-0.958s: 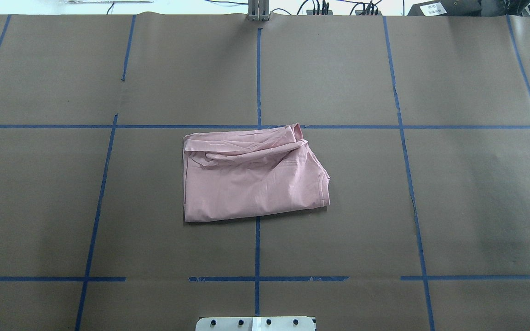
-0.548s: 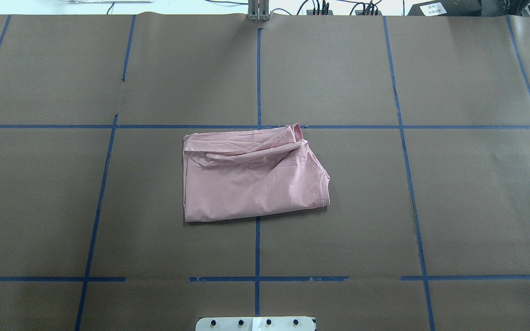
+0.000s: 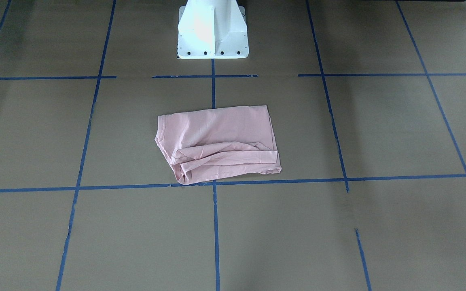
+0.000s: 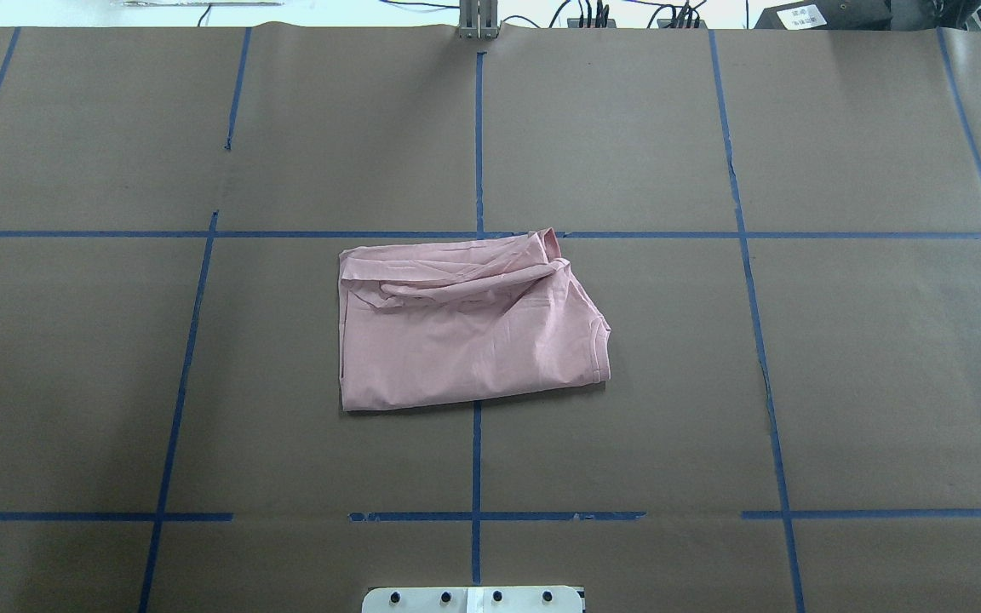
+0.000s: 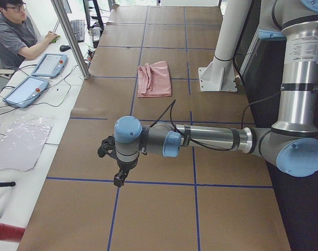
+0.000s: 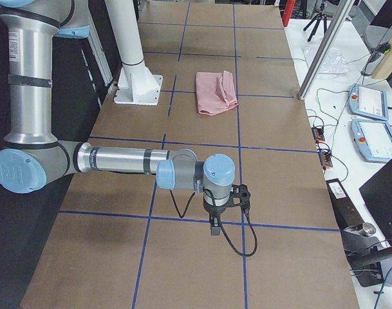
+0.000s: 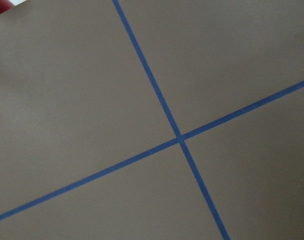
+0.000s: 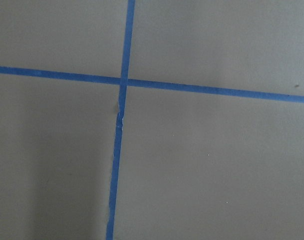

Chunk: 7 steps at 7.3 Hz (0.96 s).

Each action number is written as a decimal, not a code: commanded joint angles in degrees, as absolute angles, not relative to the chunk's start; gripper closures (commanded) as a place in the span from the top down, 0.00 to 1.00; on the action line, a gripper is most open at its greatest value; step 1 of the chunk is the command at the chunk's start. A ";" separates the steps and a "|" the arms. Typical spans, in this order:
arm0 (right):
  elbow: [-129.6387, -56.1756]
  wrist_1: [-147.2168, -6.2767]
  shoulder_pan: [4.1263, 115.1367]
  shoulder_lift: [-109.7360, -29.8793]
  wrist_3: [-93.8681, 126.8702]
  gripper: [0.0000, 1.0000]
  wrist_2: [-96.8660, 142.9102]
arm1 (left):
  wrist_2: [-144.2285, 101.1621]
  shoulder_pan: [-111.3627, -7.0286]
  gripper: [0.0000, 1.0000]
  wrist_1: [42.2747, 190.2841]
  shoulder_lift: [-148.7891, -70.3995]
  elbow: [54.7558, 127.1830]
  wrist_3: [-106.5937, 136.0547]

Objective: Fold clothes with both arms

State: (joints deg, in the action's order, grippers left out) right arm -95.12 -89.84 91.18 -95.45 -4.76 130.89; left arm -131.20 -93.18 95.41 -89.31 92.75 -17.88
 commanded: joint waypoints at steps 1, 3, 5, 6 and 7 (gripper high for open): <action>-95.80 -90.18 90.71 -97.11 -4.66 1.00 131.66 | -131.31 -93.43 1.00 94.49 -87.46 92.02 -17.84; -96.06 -90.26 90.44 -97.21 -4.66 1.00 132.80 | -134.10 -93.43 1.00 92.64 -87.45 92.20 -17.93; -97.11 -91.05 90.44 -97.21 -4.66 1.00 132.80 | -135.00 -93.34 1.00 93.25 -87.54 92.55 -18.02; -97.21 -91.75 90.35 -97.29 -4.75 1.00 132.80 | -134.56 -93.34 1.00 93.34 -87.37 92.03 -18.19; -96.60 -91.67 90.35 -97.38 -4.92 1.00 132.80 | -134.04 -93.25 1.00 93.25 -87.28 91.67 -18.19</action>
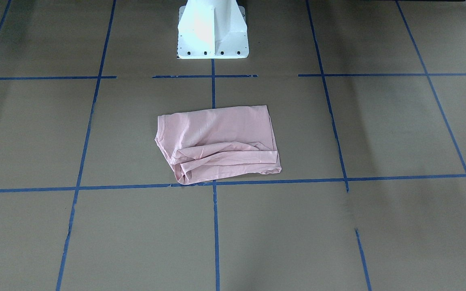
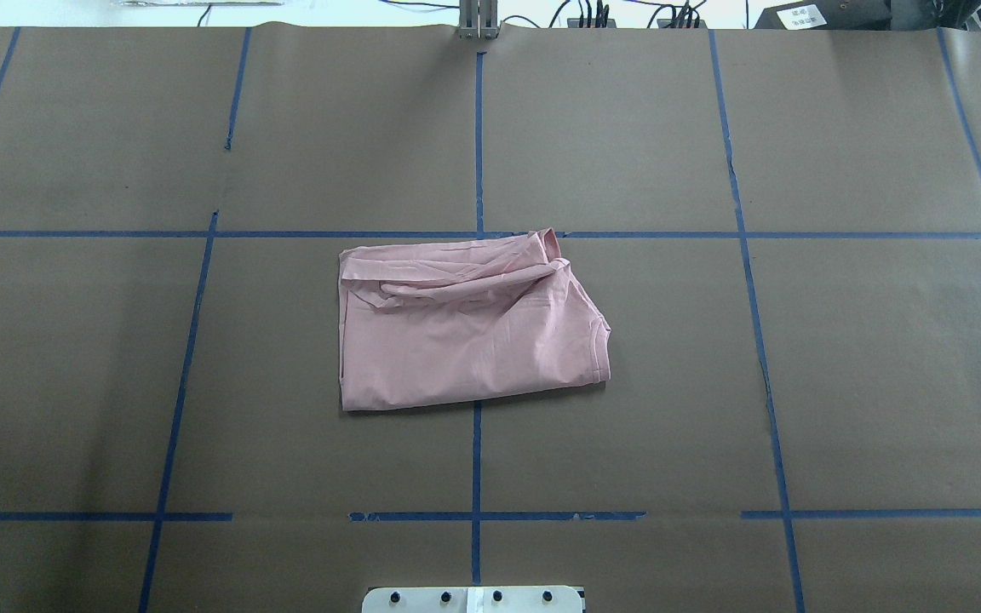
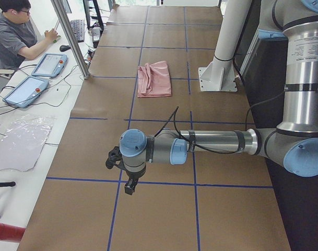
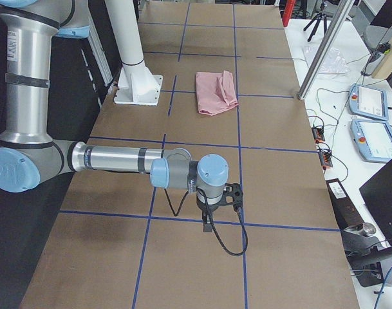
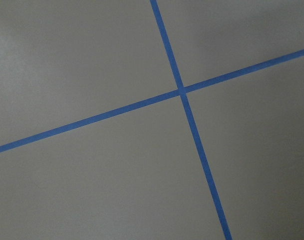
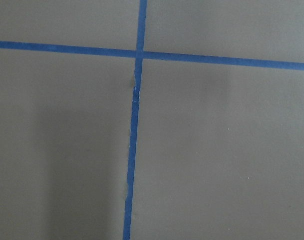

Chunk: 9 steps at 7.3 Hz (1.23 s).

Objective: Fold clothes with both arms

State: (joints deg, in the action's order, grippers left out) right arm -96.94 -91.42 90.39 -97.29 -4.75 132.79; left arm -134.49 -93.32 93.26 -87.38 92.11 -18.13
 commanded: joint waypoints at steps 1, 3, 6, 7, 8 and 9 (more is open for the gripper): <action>-95.72 -91.15 90.35 -98.25 -5.44 1.00 132.89 | -134.03 -93.16 1.00 93.34 -87.36 91.76 -18.19; -95.89 -90.88 90.35 -99.58 -5.54 1.00 132.80 | -134.03 -93.16 1.00 93.25 -87.28 91.76 -18.19; -95.98 -90.79 90.35 -99.58 -5.45 1.00 132.89 | -134.29 -93.16 1.00 93.25 -86.67 91.84 -17.93; -95.98 -90.79 90.35 -99.58 -5.36 1.00 132.89 | -134.99 -93.16 1.00 92.56 -86.57 91.85 -17.84; -95.89 -90.79 90.35 -99.58 -5.36 1.00 132.89 | -136.83 -93.16 1.00 92.37 -86.40 91.50 -16.10; -95.89 -90.79 90.35 -99.58 -5.36 1.00 132.89 | -137.54 -93.16 1.00 92.46 -86.40 91.49 -10.95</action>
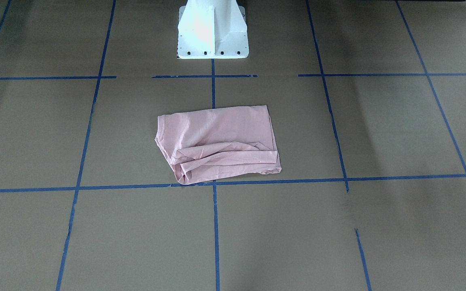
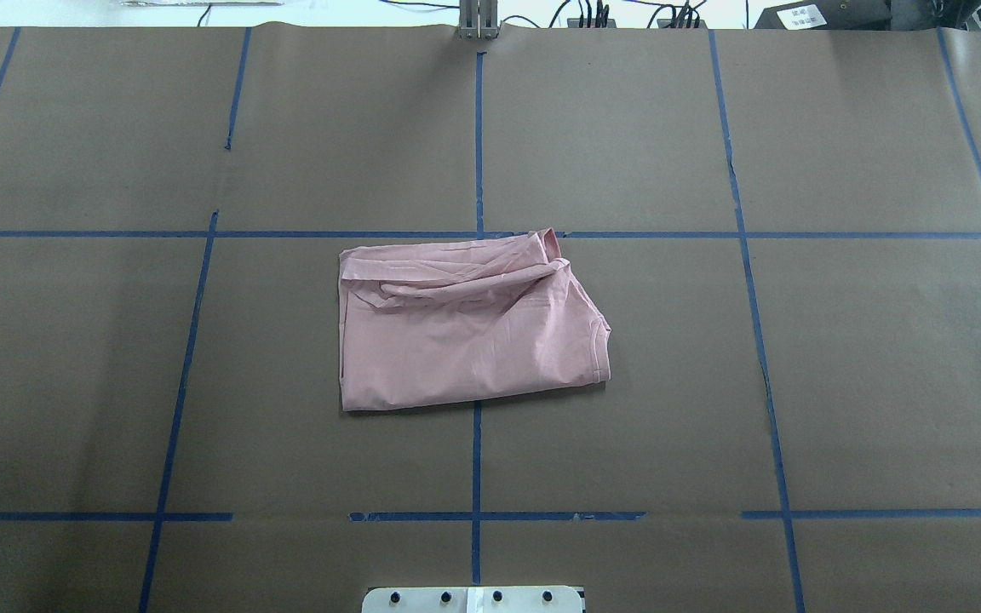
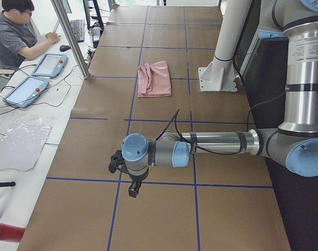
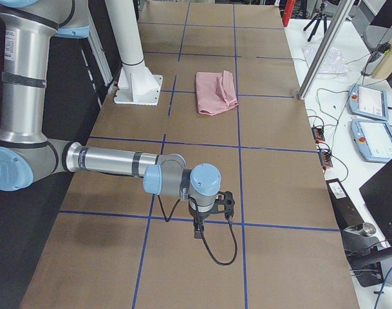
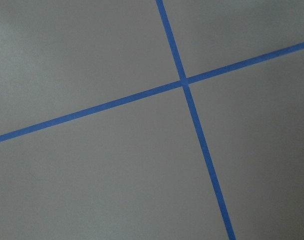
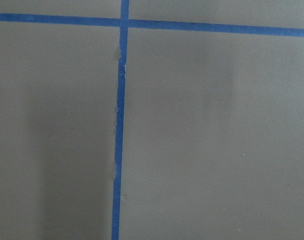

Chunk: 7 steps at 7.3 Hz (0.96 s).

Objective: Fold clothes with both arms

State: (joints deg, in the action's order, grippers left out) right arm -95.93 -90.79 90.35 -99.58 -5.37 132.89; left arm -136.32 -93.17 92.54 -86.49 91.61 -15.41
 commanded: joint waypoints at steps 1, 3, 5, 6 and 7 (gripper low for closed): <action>-95.89 -90.79 90.35 -99.58 -5.36 1.00 132.89 | -137.20 -93.16 1.00 92.63 -86.40 91.67 -10.81; -95.98 -90.79 90.35 -99.49 -5.36 1.00 132.89 | -137.29 -93.16 1.00 93.43 -85.78 92.02 -11.07; -95.98 -90.79 90.35 -99.58 -5.36 1.00 132.89 | -137.20 -93.16 1.00 93.34 -85.78 92.20 -10.99; -95.98 -90.70 90.35 -99.58 -5.36 1.00 132.89 | -137.20 -93.16 1.00 93.34 -85.69 92.20 -10.99; -95.98 -90.79 90.35 -99.49 -5.36 1.00 132.89 | -137.20 -93.16 1.00 93.34 -85.69 92.20 -10.99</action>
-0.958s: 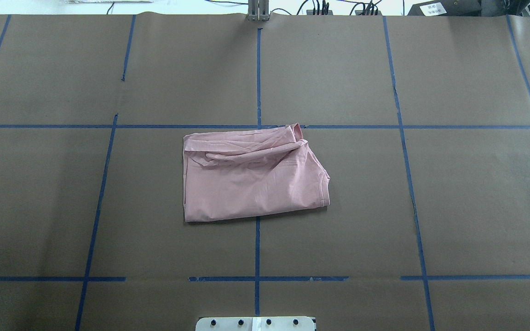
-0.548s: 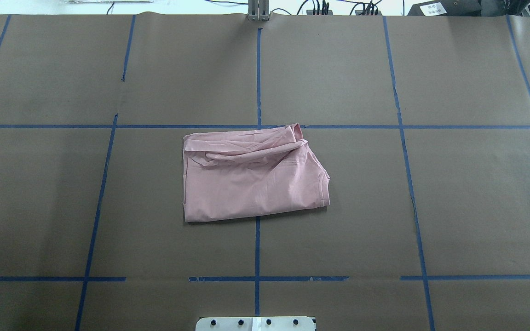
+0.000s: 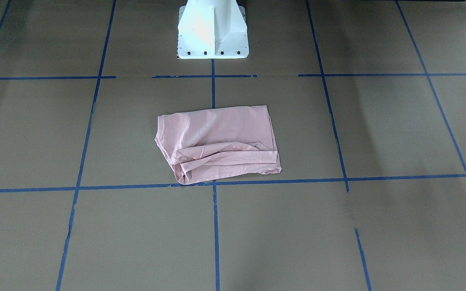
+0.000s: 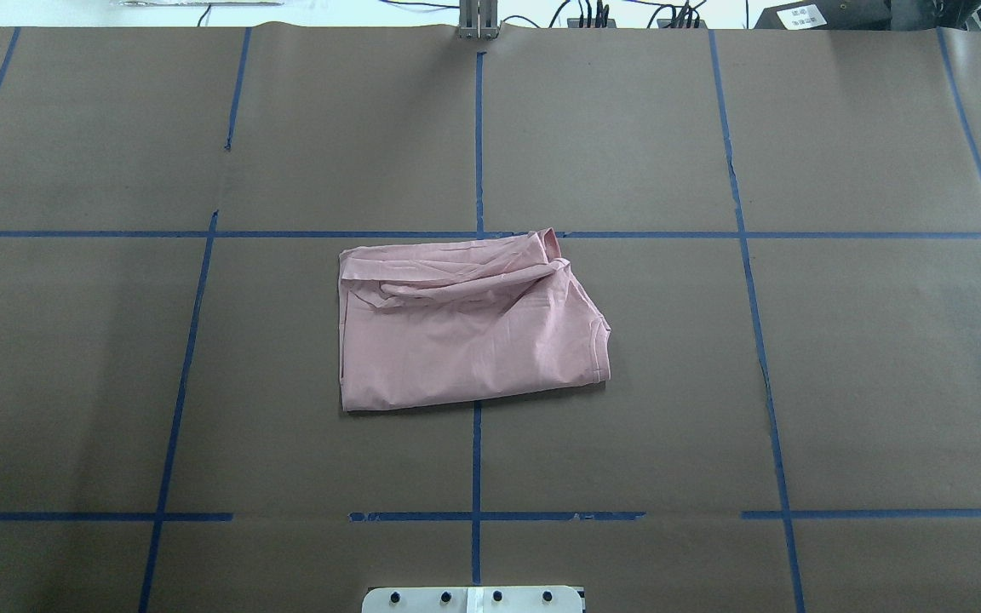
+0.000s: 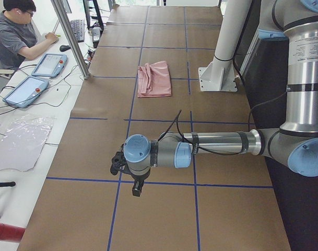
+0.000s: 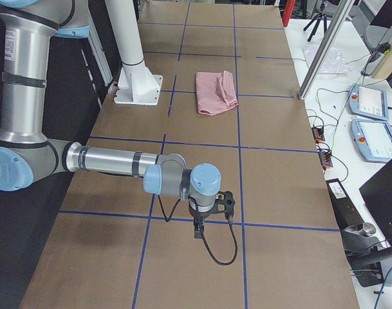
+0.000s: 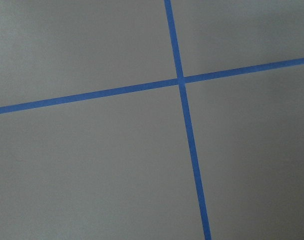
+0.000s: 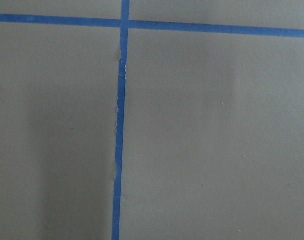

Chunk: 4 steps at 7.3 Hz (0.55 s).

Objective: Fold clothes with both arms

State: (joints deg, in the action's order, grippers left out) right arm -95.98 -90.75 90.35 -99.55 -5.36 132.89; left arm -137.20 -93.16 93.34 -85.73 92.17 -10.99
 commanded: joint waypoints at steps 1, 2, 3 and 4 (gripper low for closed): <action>-95.98 -90.70 90.35 -99.49 -5.36 1.00 132.89 | -137.20 -93.16 1.00 93.34 -85.69 91.94 -10.99; -95.98 -90.70 90.35 -99.49 -5.36 1.00 132.89 | -137.20 -93.16 1.00 93.34 -85.61 91.67 -10.99; -95.98 -90.70 90.35 -99.49 -5.36 1.00 132.89 | -137.11 -93.16 1.00 93.34 -85.08 91.67 -10.99; -95.98 -90.79 90.35 -99.49 -5.19 1.00 132.89 | -137.20 -93.16 1.00 93.34 -84.82 91.76 -10.99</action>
State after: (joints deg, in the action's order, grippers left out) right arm -95.98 -90.72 90.35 -99.50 -5.32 132.89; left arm -137.16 -93.17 93.34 -85.19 91.74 -10.99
